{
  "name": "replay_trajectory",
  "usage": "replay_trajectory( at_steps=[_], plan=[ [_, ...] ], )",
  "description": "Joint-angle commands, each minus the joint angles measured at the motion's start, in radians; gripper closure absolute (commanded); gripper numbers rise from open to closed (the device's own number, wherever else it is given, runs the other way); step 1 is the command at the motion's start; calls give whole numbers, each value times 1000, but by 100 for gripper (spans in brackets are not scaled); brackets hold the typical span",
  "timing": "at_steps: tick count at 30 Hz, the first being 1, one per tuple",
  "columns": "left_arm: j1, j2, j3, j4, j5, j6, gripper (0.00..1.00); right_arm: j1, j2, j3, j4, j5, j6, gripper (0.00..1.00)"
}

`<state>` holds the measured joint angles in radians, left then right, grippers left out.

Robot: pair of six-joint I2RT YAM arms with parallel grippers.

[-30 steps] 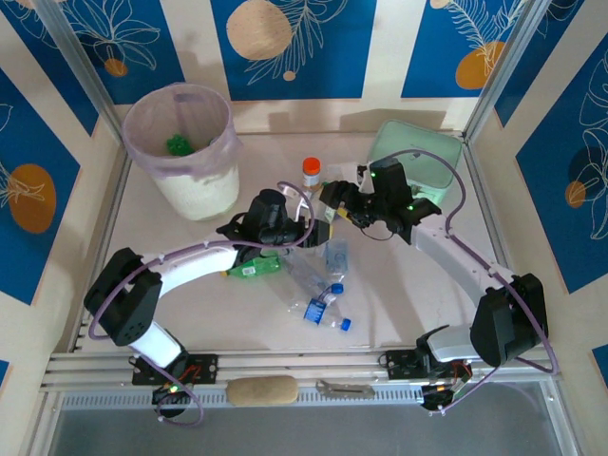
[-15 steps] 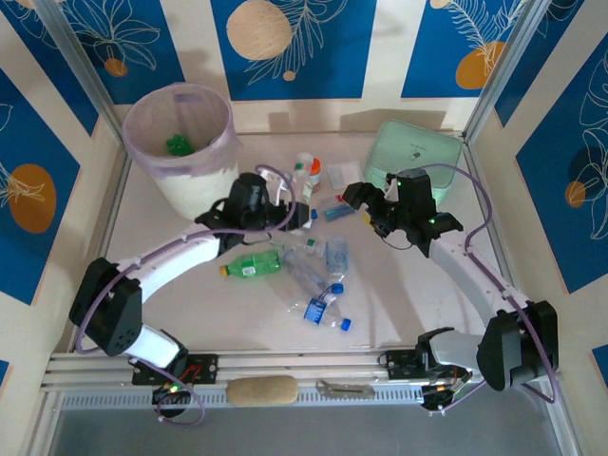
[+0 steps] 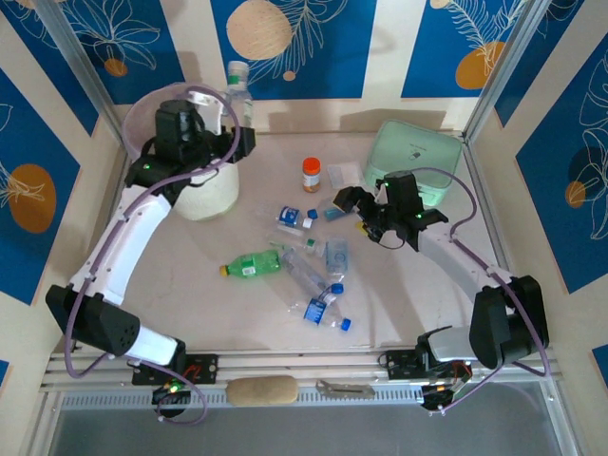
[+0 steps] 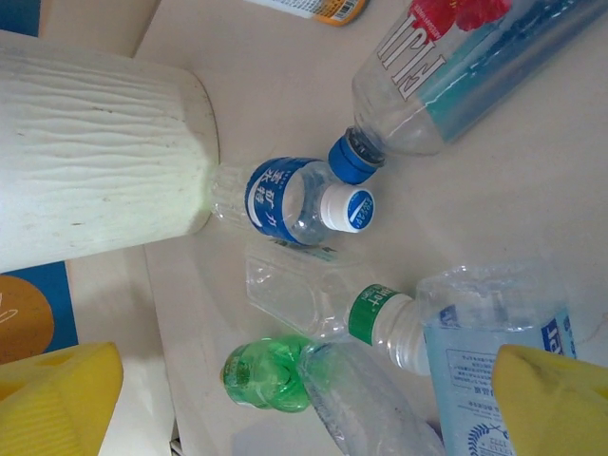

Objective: Put the plastic bottles in the bin

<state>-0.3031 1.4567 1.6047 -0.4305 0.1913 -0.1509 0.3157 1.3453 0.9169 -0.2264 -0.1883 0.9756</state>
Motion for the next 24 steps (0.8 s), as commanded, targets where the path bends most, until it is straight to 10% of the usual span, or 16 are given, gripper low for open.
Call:
replay_trajectory(
  at_steps=[1,24],
  plan=[
    [61,2,47,-117,-63,100,61,12,9,46,-22,-12,-18,0],
    [279,183,190,-225,-22,82,62,26,-49,26,-47,57,-34,1]
  ],
)
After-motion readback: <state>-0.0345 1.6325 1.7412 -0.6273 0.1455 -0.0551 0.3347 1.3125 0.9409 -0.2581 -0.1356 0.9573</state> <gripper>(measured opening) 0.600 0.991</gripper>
